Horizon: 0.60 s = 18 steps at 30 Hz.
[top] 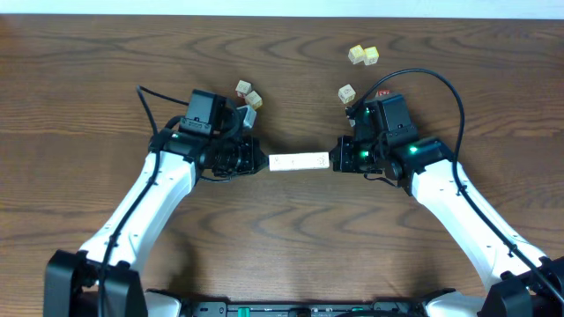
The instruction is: Lift 4 blocks
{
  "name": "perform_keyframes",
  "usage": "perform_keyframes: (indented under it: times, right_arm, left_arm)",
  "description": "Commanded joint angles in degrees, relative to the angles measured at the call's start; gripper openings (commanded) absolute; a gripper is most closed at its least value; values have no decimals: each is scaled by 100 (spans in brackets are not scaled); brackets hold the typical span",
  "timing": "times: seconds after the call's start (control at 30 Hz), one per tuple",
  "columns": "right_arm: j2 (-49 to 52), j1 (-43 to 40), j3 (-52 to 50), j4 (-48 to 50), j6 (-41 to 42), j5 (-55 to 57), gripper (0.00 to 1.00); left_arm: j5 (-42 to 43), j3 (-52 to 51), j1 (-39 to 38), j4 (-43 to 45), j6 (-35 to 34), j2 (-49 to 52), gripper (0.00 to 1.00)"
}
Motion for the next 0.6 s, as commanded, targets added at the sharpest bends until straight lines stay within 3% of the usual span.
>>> perform_keyframes:
  times: [0.0,0.57]
  right_arm:
    - [-66,205,22,57,105,-758,1]
    - [-459,205,22,-376,363,-334,1]
  left_arm:
    - [605,282,-205,109,-13,-144,7]
    - [610,282,-208,271,-216,-144,7]
